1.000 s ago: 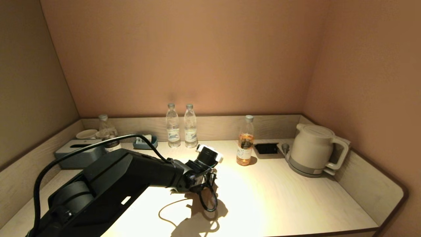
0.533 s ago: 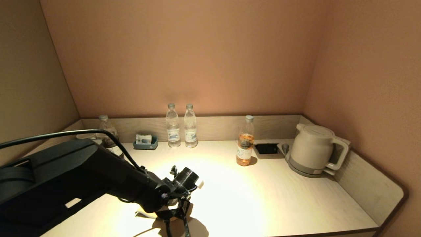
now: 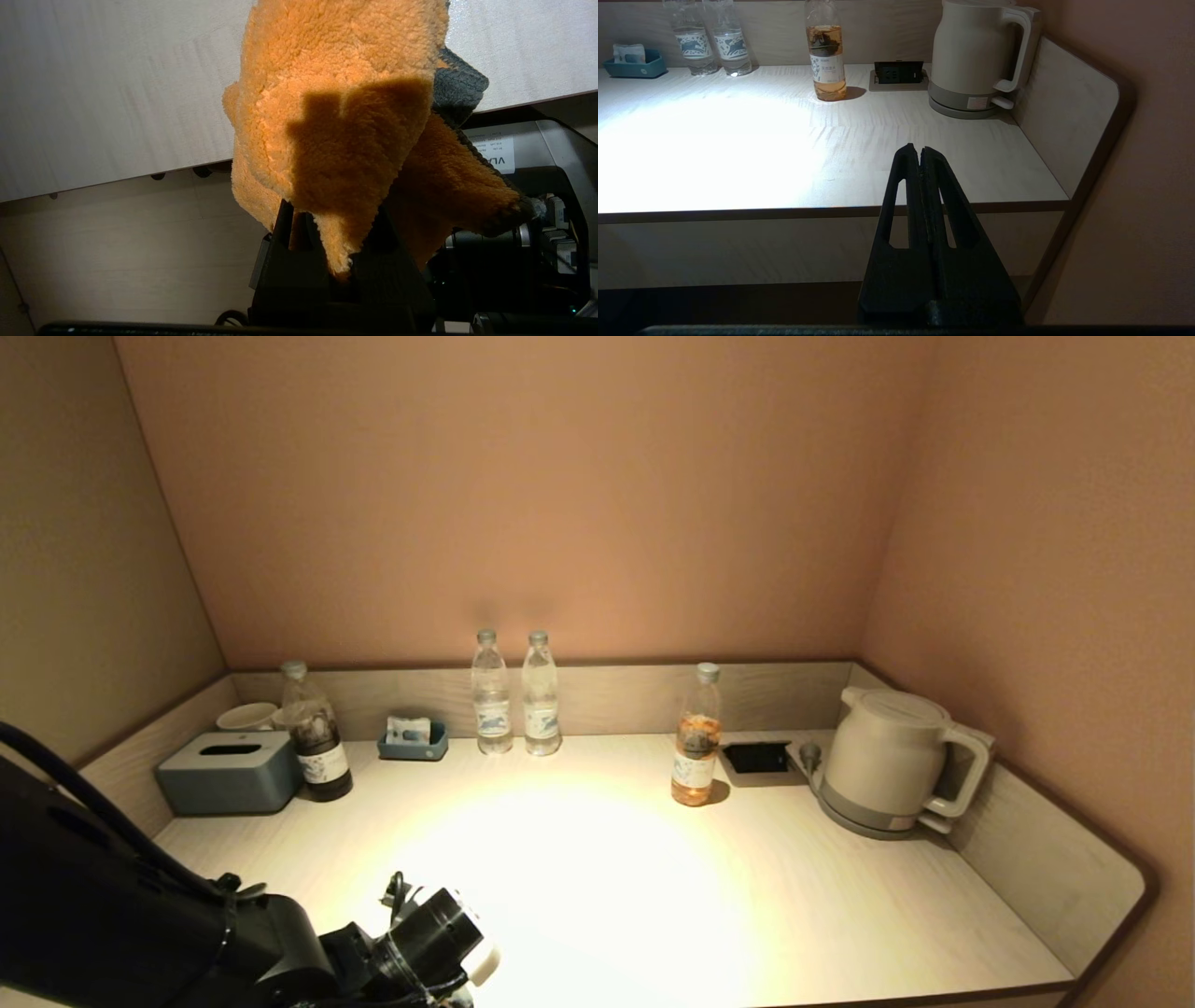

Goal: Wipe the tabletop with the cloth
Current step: Sweep the stains on the table, then place the tablecloth

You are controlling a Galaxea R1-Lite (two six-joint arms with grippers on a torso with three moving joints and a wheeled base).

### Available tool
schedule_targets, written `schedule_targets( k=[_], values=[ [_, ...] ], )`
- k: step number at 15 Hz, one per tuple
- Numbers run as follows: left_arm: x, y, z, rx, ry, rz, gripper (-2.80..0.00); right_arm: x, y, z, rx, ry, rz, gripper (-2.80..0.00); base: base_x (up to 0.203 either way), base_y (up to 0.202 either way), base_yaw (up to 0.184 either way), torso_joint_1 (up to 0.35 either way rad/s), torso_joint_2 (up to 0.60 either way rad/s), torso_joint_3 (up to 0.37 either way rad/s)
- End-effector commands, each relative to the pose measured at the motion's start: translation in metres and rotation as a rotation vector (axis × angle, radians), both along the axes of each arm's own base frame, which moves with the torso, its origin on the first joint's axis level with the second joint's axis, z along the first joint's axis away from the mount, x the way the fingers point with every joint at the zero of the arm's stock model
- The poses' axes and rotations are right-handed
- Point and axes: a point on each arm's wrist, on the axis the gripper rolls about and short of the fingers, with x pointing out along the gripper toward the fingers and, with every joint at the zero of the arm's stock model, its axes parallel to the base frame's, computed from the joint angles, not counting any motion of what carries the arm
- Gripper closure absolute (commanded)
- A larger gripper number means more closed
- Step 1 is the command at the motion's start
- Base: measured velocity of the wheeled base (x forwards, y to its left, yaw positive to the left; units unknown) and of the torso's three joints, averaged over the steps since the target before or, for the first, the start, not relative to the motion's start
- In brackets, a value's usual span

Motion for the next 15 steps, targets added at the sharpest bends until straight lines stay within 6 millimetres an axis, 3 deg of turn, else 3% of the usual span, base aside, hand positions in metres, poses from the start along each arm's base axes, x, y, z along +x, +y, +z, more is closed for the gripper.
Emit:
schedule_targets(
  k=[1, 4, 6, 10, 12, 13, 15],
  values=[
    [-0.012, 0.010, 0.029, -0.070, -0.068, 0.010, 0.00, 0.000, 0.000, 0.000, -0.001, 0.000, 0.000, 0.00, 0.000, 0.000, 0.000, 0.000, 0.00, 0.000],
    [-0.007, 0.023, 0.045, -0.101, -0.112, 0.058, 0.00, 0.000, 0.000, 0.000, -0.001, 0.000, 0.000, 0.00, 0.000, 0.000, 0.000, 0.000, 0.00, 0.000],
    [0.002, 0.053, 0.084, -0.173, -0.228, 0.130, 0.00, 0.000, 0.000, 0.000, -0.001, 0.000, 0.000, 0.00, 0.000, 0.000, 0.000, 0.000, 0.00, 0.000],
    [0.045, 0.157, 0.137, -0.159, -0.413, 0.423, 0.00, 0.000, 0.000, 0.000, -0.001, 0.000, 0.000, 0.00, 0.000, 0.000, 0.000, 0.000, 0.00, 0.000],
    [0.056, 0.193, 0.162, -0.170, -0.482, 0.464, 0.00, 0.000, 0.000, 0.000, -0.001, 0.000, 0.000, 0.00, 0.000, 0.000, 0.000, 0.000, 0.00, 0.000],
    [0.063, 0.210, 0.168, -0.173, -0.501, 0.495, 0.00, 0.000, 0.000, 0.000, -0.001, 0.000, 0.000, 0.00, 0.000, 0.000, 0.000, 0.000, 0.00, 0.000],
    [0.092, 0.257, 0.161, -0.167, -0.481, 0.578, 0.00, 0.000, 0.000, 0.000, -0.001, 0.000, 0.000, 0.00, 0.000, 0.000, 0.000, 0.000, 0.00, 0.000]
  ],
)
